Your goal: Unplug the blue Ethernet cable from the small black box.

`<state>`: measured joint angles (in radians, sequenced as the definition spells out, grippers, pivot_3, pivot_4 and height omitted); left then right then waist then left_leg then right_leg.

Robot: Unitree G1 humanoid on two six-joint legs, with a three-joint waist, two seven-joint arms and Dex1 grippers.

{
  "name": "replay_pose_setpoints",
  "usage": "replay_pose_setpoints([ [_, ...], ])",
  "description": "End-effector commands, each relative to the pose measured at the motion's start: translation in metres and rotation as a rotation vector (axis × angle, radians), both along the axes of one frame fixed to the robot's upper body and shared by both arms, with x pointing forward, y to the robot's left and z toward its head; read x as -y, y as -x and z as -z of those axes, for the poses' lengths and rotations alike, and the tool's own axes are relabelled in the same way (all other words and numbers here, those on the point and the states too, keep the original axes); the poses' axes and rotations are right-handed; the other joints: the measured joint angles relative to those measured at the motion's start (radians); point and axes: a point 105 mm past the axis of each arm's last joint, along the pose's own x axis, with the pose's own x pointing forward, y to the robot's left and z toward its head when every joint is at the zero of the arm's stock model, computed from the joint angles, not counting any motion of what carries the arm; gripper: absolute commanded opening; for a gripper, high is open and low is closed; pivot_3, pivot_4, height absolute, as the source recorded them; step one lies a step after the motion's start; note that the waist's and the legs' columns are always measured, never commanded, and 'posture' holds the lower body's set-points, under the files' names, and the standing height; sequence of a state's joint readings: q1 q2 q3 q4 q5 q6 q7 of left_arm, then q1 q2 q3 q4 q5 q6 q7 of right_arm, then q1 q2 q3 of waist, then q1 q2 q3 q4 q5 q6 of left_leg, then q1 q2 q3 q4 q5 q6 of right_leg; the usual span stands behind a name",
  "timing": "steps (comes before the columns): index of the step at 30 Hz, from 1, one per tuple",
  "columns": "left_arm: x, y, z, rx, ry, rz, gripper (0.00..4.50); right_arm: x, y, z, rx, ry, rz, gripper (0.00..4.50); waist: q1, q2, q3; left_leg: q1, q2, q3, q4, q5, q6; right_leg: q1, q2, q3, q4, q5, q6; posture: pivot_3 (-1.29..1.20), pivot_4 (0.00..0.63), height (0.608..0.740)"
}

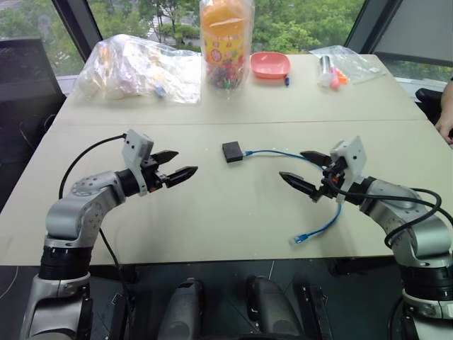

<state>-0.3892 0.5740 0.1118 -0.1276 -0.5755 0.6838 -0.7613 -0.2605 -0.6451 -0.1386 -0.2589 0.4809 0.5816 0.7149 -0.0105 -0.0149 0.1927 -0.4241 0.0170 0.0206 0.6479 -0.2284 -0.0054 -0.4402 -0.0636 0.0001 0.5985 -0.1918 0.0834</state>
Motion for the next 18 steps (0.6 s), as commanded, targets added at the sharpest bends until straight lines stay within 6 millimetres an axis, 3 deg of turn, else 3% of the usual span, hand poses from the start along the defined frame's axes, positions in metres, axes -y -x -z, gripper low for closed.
replay_pose_setpoints([
  [1,0.000,-0.001,-0.011,0.055,-0.006,0.002,4.44,-0.002,-0.002,-0.011,0.052,-0.007,-0.006,4.50,0.000,0.000,0.000,0.000,0.000,0.000,0.000,0.000,0.000,0.000,0.000,0.000,0.000,0.000,0.000,0.00,0.150,0.740],
  [6,0.000,-0.004,-0.013,0.070,-0.011,-0.004,4.44,-0.005,-0.008,-0.012,0.061,-0.004,-0.010,4.50,-0.001,0.000,0.000,0.000,0.000,0.000,0.000,0.000,0.000,0.000,0.000,0.000,0.000,0.000,0.000,0.00,0.150,0.740],
  [12,-0.005,-0.016,-0.022,0.117,-0.025,-0.009,4.44,-0.024,-0.023,-0.017,0.082,-0.012,-0.056,4.50,-0.002,0.000,0.000,0.000,0.000,0.000,0.001,0.000,0.000,0.000,0.001,0.000,0.001,0.000,0.000,0.00,0.150,0.740],
  [15,-0.008,-0.024,-0.030,0.149,-0.047,0.004,4.44,-0.036,-0.050,-0.013,0.060,-0.044,-0.025,4.50,-0.005,0.000,0.000,0.001,0.000,0.000,0.001,0.000,0.000,0.000,0.001,0.000,0.001,0.001,0.000,0.00,0.150,0.740],
  [18,-0.004,-0.019,-0.039,0.153,-0.057,0.098,4.44,-0.050,-0.078,-0.003,0.015,-0.041,-0.035,4.50,-0.007,0.000,0.000,0.001,0.000,0.000,0.001,0.000,0.000,0.000,0.002,0.000,0.002,0.002,0.000,0.00,0.150,0.740],
])
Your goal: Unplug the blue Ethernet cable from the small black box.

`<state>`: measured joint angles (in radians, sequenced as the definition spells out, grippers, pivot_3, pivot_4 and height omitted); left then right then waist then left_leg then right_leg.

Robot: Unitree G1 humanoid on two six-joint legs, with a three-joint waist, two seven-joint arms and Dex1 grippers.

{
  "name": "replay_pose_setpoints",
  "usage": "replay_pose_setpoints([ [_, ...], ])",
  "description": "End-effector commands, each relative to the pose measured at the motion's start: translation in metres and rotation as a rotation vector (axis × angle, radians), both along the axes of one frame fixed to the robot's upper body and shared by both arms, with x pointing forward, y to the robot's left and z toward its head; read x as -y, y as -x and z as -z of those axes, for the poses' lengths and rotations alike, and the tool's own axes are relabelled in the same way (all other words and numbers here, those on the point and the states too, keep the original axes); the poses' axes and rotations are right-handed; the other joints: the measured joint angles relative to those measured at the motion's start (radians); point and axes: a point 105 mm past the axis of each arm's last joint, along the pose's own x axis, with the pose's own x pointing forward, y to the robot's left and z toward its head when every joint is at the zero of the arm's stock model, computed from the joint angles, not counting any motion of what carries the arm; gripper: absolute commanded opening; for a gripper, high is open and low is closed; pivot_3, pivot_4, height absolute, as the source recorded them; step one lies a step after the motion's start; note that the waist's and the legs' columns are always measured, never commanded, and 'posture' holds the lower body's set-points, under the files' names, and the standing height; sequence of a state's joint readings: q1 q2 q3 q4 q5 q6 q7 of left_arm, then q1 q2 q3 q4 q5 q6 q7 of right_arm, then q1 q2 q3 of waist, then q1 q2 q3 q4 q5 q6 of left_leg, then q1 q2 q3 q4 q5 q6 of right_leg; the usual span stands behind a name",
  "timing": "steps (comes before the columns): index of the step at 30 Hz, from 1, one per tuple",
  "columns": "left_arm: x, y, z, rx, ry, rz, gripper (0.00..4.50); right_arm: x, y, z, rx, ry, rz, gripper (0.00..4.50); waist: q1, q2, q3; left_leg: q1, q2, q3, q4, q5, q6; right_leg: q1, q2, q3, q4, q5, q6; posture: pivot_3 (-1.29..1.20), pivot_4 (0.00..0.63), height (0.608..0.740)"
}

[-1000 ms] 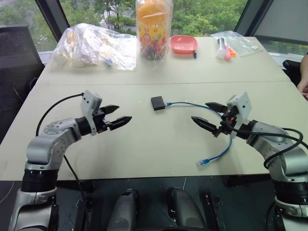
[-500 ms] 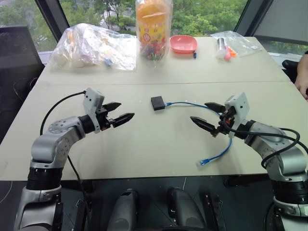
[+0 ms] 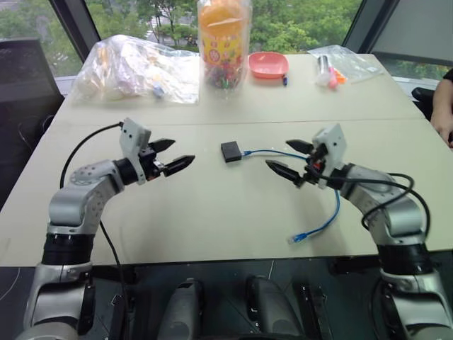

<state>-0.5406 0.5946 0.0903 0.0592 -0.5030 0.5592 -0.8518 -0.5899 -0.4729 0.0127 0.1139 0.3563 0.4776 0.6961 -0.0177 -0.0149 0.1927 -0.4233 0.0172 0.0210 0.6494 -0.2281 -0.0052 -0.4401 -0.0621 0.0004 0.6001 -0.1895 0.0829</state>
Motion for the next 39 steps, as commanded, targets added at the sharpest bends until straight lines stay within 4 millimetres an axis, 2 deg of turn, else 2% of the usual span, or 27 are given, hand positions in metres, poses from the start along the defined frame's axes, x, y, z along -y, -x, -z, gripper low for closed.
replay_pose_setpoints([
  [1,0.005,0.012,-0.018,0.043,-0.032,0.119,4.44,-0.011,-0.025,0.006,-0.017,0.018,-0.013,4.50,0.000,0.000,0.000,0.000,0.000,0.000,-0.001,0.000,0.000,0.000,0.000,0.000,0.000,0.000,0.000,0.00,0.150,0.740],
  [5,0.009,0.033,-0.025,0.023,-0.039,0.220,4.44,-0.030,-0.051,0.013,-0.071,0.044,-0.064,4.50,-0.003,0.000,0.000,-0.002,0.000,0.000,-0.002,0.000,0.000,-0.002,0.000,0.000,-0.001,0.001,0.003,0.00,0.150,0.740],
  [9,0.011,0.046,-0.030,0.027,-0.019,0.215,4.44,-0.037,-0.061,0.026,-0.127,0.113,-0.100,4.50,0.000,0.000,0.000,-0.002,0.000,0.000,-0.002,0.000,0.000,-0.002,0.000,0.000,-0.001,0.002,0.003,0.00,0.150,0.740],
  [14,0.001,0.055,-0.026,0.028,-0.007,0.123,4.44,-0.029,-0.055,0.052,-0.215,0.317,-0.169,4.50,-0.003,0.000,0.000,-0.002,0.000,0.000,-0.002,0.000,0.000,-0.001,-0.001,0.001,-0.001,0.001,0.003,0.00,0.150,0.740],
  [17,-0.006,0.059,-0.025,0.026,-0.003,0.079,4.44,-0.026,-0.050,0.053,-0.244,0.343,-0.224,4.50,-0.004,0.000,0.000,0.000,0.000,0.000,-0.002,0.000,0.000,-0.001,0.000,0.001,0.001,0.001,0.003,0.00,0.150,0.740],
  [20,-0.010,0.059,-0.027,0.030,0.006,0.047,4.44,-0.025,-0.052,0.053,-0.220,0.384,-0.204,4.50,-0.002,0.000,0.000,0.002,0.000,0.000,-0.002,0.000,-0.001,0.000,0.000,0.001,0.003,0.001,0.002,0.00,0.150,0.740],
  [23,-0.010,0.057,-0.026,0.031,0.001,0.034,4.50,-0.030,-0.054,0.054,-0.195,0.401,-0.206,3.68,-0.003,0.000,0.000,0.003,0.000,0.000,-0.001,0.001,-0.002,0.001,0.000,0.001,0.003,0.000,0.000,0.00,0.150,0.740],
  [27,-0.009,0.051,-0.025,0.027,-0.005,0.030,4.50,-0.048,-0.057,0.045,-0.125,0.397,-0.224,1.73,-0.008,0.000,0.000,0.006,0.000,0.000,-0.002,0.001,-0.002,0.002,0.000,0.001,0.004,0.000,0.000,0.00,0.150,0.740],
  [30,-0.009,0.042,-0.022,0.014,0.007,0.031,4.50,-0.053,-0.061,0.041,-0.021,0.489,-0.215,0.18,-0.019,0.000,0.000,0.007,0.000,0.000,-0.001,0.001,-0.002,0.002,0.000,0.001,0.008,0.000,0.000,0.00,0.150,0.740],
  [35,-0.013,0.015,-0.023,-0.031,0.098,0.053,4.50,-0.052,-0.072,0.013,0.315,0.608,-0.124,0.18,-0.026,0.000,0.000,0.010,0.000,0.000,-0.001,0.003,-0.004,0.002,0.000,0.002,0.012,-0.001,0.000,0.00,0.150,0.740],
  [39,-0.007,-0.011,-0.032,-0.045,0.141,0.127,4.50,-0.041,-0.064,-0.015,0.631,0.611,-0.052,0.18,-0.022,-0.001,0.000,0.009,-0.001,0.000,-0.001,0.003,-0.005,0.002,0.000,0.002,0.013,-0.001,0.002,0.00,0.150,0.740],
])
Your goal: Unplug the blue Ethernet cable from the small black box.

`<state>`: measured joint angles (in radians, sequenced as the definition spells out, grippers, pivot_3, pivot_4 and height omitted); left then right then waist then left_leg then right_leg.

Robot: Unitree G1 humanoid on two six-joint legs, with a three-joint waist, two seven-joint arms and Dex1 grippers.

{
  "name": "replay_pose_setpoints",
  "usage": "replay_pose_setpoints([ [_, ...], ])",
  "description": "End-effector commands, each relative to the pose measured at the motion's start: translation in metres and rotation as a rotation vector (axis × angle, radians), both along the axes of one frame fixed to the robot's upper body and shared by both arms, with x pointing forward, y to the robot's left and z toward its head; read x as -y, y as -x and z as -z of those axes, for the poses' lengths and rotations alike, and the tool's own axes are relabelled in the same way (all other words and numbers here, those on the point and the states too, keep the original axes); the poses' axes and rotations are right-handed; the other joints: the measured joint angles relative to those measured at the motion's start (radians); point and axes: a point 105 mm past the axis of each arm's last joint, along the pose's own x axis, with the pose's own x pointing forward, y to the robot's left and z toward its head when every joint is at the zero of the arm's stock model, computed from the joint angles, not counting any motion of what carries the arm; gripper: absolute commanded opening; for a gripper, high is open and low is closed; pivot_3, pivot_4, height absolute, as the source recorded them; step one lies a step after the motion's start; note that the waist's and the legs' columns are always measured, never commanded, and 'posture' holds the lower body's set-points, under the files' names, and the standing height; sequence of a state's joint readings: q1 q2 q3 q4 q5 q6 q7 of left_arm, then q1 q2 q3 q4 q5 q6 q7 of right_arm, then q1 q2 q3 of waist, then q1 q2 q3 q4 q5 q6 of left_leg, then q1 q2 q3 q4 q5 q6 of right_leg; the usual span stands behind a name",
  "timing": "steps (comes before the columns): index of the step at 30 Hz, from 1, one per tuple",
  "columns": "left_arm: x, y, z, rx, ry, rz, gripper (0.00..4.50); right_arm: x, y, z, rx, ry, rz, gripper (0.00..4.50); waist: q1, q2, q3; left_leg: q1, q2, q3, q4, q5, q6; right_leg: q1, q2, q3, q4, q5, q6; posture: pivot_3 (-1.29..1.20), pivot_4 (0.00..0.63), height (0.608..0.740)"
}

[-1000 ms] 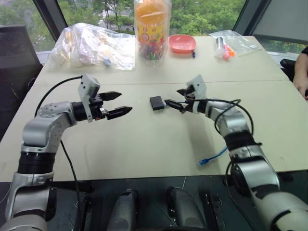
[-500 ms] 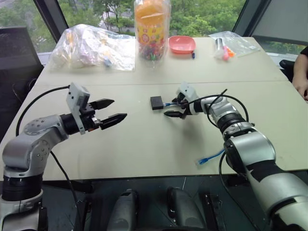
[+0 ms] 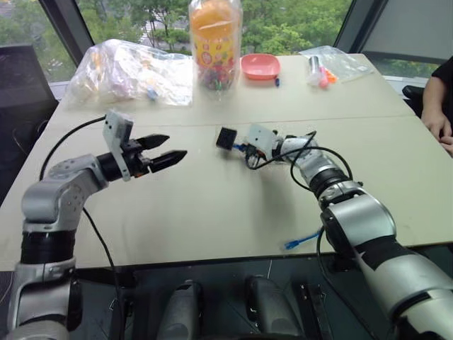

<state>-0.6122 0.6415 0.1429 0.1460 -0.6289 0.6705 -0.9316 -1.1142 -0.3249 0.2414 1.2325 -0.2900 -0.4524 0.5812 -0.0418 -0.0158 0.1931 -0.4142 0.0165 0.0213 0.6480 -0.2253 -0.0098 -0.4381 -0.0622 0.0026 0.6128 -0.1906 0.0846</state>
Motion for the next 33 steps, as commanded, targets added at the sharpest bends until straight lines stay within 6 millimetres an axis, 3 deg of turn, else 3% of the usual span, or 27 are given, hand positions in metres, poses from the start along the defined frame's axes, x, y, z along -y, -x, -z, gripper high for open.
replay_pose_setpoints([
  [1,0.008,-0.016,-0.017,0.034,0.035,0.090,4.50,0.004,0.010,-0.038,0.313,0.006,-0.059,0.18,0.000,0.000,0.000,0.000,0.000,0.000,0.000,0.000,0.000,0.000,0.000,0.000,0.000,0.000,0.001,0.00,0.150,0.740],
  [6,0.038,-0.041,-0.034,-0.015,0.163,0.223,4.50,0.022,0.037,-0.054,0.517,0.078,-0.118,0.18,0.003,0.000,0.000,-0.002,-0.001,0.000,-0.001,0.000,0.000,-0.001,0.000,0.001,-0.001,0.000,0.006,0.00,0.150,0.740],
  [11,0.072,-0.058,-0.042,-0.067,0.246,0.296,4.50,0.028,0.054,-0.062,0.605,0.146,-0.142,0.18,-0.004,-0.001,0.001,-0.003,-0.002,0.001,0.000,0.000,0.000,-0.001,0.000,0.002,-0.001,0.000,0.007,0.00,0.150,0.740],
  [20,0.107,-0.062,-0.038,-0.067,0.218,0.348,4.50,0.030,0.066,-0.066,0.620,0.152,-0.132,0.18,-0.001,-0.004,0.002,-0.001,-0.002,0.001,0.000,-0.001,0.001,-0.002,0.001,0.005,0.000,-0.001,0.007,0.00,0.150,0.740],
  [23,0.112,-0.062,-0.038,-0.055,0.215,0.350,3.63,0.028,0.071,-0.068,0.627,0.149,-0.139,0.11,0.001,-0.004,0.002,-0.002,-0.002,0.002,0.000,-0.001,0.001,-0.002,0.001,0.005,0.000,-0.001,0.007,0.00,0.150,0.740],
  [30,0.117,-0.057,-0.034,-0.062,0.200,0.399,0.66,0.020,0.079,-0.071,0.642,0.150,-0.163,0.11,0.001,-0.004,0.002,-0.002,-0.002,0.002,0.000,-0.001,0.002,-0.002,0.001,0.005,-0.001,-0.001,0.007,0.00,0.150,0.740],
  [33,0.113,-0.057,-0.032,-0.076,0.206,0.393,0.50,0.017,0.082,-0.070,0.627,0.147,-0.175,0.11,0.000,-0.004,0.002,-0.002,-0.002,0.002,0.000,-0.001,0.002,-0.002,0.001,0.005,0.000,-0.001,0.007,0.00,0.150,0.740],
])
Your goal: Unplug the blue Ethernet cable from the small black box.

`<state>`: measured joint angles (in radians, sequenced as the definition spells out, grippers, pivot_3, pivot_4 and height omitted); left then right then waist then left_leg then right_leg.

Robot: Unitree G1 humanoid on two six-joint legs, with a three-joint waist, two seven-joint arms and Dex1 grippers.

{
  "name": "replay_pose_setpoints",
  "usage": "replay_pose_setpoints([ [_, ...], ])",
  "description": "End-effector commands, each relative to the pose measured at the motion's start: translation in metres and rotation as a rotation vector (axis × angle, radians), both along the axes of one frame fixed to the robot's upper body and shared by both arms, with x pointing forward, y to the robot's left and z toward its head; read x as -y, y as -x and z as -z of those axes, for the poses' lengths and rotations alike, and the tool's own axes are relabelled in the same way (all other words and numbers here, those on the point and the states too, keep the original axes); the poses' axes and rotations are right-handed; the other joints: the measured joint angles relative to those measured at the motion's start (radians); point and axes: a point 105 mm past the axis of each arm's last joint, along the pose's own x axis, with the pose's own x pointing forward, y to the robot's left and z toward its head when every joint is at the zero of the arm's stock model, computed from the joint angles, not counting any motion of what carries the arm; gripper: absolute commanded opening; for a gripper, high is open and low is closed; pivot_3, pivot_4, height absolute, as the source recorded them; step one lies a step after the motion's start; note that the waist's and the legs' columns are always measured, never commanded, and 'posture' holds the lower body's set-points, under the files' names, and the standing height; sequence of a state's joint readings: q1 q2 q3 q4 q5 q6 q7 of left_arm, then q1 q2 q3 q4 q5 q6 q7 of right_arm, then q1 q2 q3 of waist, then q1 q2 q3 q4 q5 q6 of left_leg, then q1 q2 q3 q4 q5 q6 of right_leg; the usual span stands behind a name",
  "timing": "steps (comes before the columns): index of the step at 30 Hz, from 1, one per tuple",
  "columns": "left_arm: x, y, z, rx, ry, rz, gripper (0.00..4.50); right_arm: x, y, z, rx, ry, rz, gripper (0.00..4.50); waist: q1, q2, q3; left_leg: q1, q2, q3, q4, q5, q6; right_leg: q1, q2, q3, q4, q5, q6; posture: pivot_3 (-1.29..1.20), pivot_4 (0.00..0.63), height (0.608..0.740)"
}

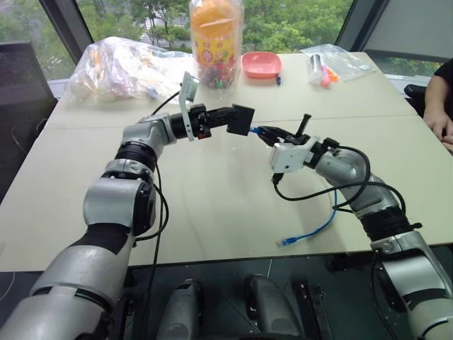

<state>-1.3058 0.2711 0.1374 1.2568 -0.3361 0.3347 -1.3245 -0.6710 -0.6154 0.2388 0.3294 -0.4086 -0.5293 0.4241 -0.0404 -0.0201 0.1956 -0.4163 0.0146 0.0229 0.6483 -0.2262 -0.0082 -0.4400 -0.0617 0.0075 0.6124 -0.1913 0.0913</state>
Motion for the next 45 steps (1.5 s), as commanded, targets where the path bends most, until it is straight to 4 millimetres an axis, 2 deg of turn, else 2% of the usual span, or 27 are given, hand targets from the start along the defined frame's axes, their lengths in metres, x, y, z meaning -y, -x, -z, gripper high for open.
replay_pose_setpoints([
  [1,-0.007,-0.003,-0.010,0.022,0.004,-0.030,0.50,-0.004,0.010,-0.025,0.056,-0.061,-0.040,0.47,-0.002,0.000,0.000,0.000,0.000,0.000,0.000,0.000,0.000,0.000,0.000,0.000,0.000,0.000,0.000,0.00,0.150,0.740],
  [3,-0.010,-0.006,-0.010,0.012,0.020,-0.062,0.50,0.001,0.009,-0.023,0.013,-0.117,-0.018,1.24,-0.002,0.000,0.000,0.000,0.000,0.000,0.000,0.000,0.000,0.000,0.000,0.000,0.000,0.000,0.000,0.00,0.150,0.740],
  [4,-0.012,-0.008,-0.010,0.004,0.035,-0.077,0.50,0.005,0.009,-0.023,-0.016,-0.186,0.002,1.77,-0.001,0.000,0.000,0.000,0.000,0.000,0.000,0.000,0.000,0.000,0.000,0.000,0.000,0.000,0.000,0.00,0.150,0.740],
  [5,-0.015,-0.009,-0.012,-0.014,0.070,-0.093,0.50,0.014,0.007,-0.024,-0.112,-0.397,0.045,2.16,0.000,0.000,0.000,0.000,0.000,0.000,0.000,0.000,0.000,0.000,0.000,0.000,0.000,0.000,0.000,0.00,0.150,0.740],
  [6,-0.018,-0.010,-0.013,-0.030,0.102,-0.103,0.50,0.022,0.006,-0.022,-0.216,-0.589,0.071,2.78,0.001,-0.002,0.000,0.000,0.000,0.000,0.000,0.000,0.000,0.000,0.000,0.000,0.000,0.000,0.000,0.00,0.150,0.740],
  [8,-0.022,-0.011,-0.016,-0.059,0.156,-0.116,0.50,0.028,0.010,-0.015,-0.418,-0.888,0.067,3.78,0.002,-0.002,0.000,0.000,0.001,-0.001,0.000,0.000,0.000,0.000,0.000,0.000,0.001,0.000,0.000,0.00,0.150,0.740],
  [11,-0.025,-0.007,-0.021,-0.121,0.262,-0.072,0.50,0.012,0.032,-0.016,-0.749,-1.326,-0.106,3.78,0.005,-0.001,0.000,0.000,0.001,-0.001,0.000,0.000,0.000,0.000,0.000,-0.001,0.001,0.001,0.000,0.00,0.150,0.740],
  [15,-0.024,0.000,-0.030,-0.187,0.374,0.011,0.50,-0.007,0.046,-0.020,-0.956,-1.521,-0.248,3.78,0.003,-0.001,0.000,0.000,0.002,-0.001,0.000,0.000,0.000,0.000,-0.001,-0.001,0.002,0.001,0.000,0.00,0.150,0.740],
  [23,-0.020,0.010,-0.030,-0.278,0.459,0.106,0.50,-0.027,0.043,-0.037,-1.023,-1.662,-0.376,3.78,0.002,-0.001,0.000,0.000,0.002,-0.001,0.000,0.000,0.000,0.000,0.000,-0.001,0.002,0.001,0.000,0.00,0.150,0.740],
  [30,-0.017,0.015,-0.027,-0.294,0.463,0.130,0.50,-0.036,0.038,-0.041,-1.043,-1.654,-0.409,3.78,0.002,-0.001,0.000,0.000,0.002,-0.001,0.000,0.000,0.000,0.000,0.000,-0.001,0.002,0.001,0.000,0.00,0.150,0.740],
  [41,-0.014,0.017,-0.028,-0.297,0.468,0.142,0.50,-0.038,0.036,-0.040,-1.066,-1.624,-0.428,3.78,0.002,-0.001,0.000,0.000,0.002,-0.001,0.000,0.000,0.000,0.000,0.000,-0.001,0.001,0.001,0.000,0.00,0.150,0.740],
  [44,-0.011,0.018,-0.027,-0.299,0.460,0.157,0.50,-0.041,0.035,-0.040,-1.071,-1.636,-0.437,2.92,0.001,-0.001,0.000,0.000,0.002,-0.001,0.000,0.000,0.000,0.000,0.000,-0.001,0.001,0.001,0.000,0.00,0.150,0.740],
  [45,-0.011,0.019,-0.027,-0.301,0.456,0.160,0.50,-0.041,0.034,-0.040,-1.071,-1.638,-0.442,2.37,0.001,-0.001,0.000,0.000,0.002,-0.001,0.000,0.000,0.000,0.000,0.000,-0.001,0.001,0.001,0.000,0.00,0.150,0.740],
])
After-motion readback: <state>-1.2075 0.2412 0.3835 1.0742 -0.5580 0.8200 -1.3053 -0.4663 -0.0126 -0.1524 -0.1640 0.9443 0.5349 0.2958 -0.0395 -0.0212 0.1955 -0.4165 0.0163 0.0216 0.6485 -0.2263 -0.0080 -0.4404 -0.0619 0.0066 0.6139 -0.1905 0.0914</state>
